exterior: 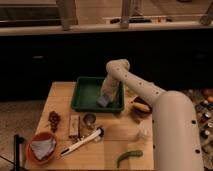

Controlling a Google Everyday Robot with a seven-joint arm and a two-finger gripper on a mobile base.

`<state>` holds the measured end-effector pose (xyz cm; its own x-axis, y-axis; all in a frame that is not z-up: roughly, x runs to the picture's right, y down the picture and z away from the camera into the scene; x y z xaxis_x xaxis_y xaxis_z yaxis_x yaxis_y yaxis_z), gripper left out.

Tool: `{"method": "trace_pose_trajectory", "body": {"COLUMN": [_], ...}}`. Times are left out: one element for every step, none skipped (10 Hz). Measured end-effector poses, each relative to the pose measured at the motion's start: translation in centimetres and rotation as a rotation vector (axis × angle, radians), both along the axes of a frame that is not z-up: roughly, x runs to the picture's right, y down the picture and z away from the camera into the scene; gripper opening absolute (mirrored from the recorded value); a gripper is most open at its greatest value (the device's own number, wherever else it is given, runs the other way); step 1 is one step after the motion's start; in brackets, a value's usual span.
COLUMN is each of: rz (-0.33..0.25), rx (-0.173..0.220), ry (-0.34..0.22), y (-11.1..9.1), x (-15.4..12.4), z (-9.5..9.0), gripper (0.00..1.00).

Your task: Wipe tray with sponge

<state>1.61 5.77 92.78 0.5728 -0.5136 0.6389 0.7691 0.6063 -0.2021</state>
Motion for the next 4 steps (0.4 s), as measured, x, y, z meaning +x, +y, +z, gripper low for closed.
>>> {"method": "trace_pose_trajectory", "body": {"rz": [0.021,0.033,0.042,0.050], "rx": [-0.004,-0.005,-0.006,-0.005], "ry": [0.010,0.016,0.022,0.027], "y": [0.32,0.46,0.57,0.52], "x": [0.24,0.29,0.36,0.46], "z": [0.23,0.37,0.50,0.69], "gripper": [0.01,0.01,0.01,0.01]}}
